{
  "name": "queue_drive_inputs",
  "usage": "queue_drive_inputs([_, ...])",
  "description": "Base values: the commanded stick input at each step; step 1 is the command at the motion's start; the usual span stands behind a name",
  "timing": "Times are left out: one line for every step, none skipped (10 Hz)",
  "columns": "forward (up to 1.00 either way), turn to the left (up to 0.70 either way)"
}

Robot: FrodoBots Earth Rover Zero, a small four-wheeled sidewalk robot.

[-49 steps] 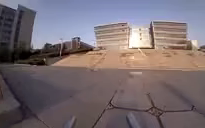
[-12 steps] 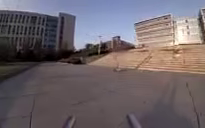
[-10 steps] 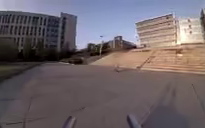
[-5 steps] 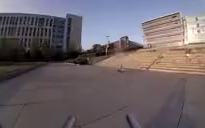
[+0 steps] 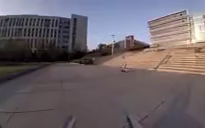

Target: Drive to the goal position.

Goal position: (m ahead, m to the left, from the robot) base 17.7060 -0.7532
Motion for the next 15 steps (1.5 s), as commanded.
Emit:
queue_drive_inputs([0.70, 0.14])
queue_drive_inputs([0.70, 0.14])
queue_drive_inputs([0.70, 0.14])
queue_drive_inputs([0.70, 0.14])
queue_drive_inputs([0.70, 0.14])
queue_drive_inputs([0.70, 0.14])
queue_drive_inputs([0.70, 0.14])
queue_drive_inputs([0.70, 0.10])
queue_drive_inputs([0.70, 0.00])
queue_drive_inputs([0.70, 0.00])
queue_drive_inputs([0.70, 0.00])
queue_drive_inputs([0.70, 0.00])
queue_drive_inputs([0.70, 0.00])
queue_drive_inputs([0.70, 0.00])
queue_drive_inputs([0.70, 0.00])
